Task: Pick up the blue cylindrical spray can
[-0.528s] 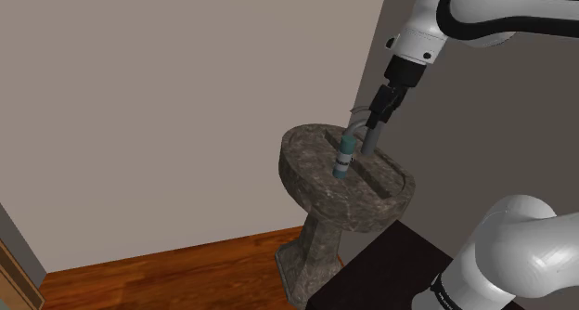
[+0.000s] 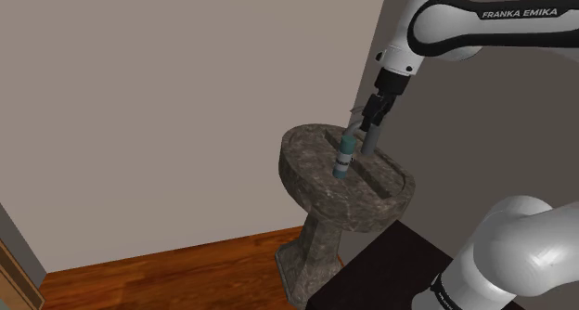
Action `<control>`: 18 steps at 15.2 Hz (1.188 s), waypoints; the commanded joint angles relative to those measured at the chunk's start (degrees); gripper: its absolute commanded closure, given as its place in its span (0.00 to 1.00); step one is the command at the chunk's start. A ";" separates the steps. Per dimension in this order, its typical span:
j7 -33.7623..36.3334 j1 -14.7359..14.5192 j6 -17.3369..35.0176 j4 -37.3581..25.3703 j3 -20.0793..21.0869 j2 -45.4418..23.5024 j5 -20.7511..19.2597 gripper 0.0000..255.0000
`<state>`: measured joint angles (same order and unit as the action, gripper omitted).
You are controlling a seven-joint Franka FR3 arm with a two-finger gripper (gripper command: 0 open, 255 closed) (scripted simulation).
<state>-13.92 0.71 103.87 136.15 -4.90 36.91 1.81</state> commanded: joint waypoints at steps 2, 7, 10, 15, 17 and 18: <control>-2.58 0.71 3.42 -1.22 -2.07 -5.31 -1.15 0.00; -7.03 1.82 8.21 -4.41 -5.60 -14.37 -2.37 0.00; -9.74 2.41 10.67 -7.13 -7.57 -20.17 -2.51 0.00; -14.39 3.50 13.89 -12.99 -10.43 -30.32 -1.66 0.00; -16.28 4.05 14.82 -15.80 -11.37 -34.53 -0.96 0.00; -17.22 4.38 15.20 -17.31 -11.77 -36.65 -0.55 0.00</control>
<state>-30.35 4.85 118.53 120.02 -16.31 2.18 0.95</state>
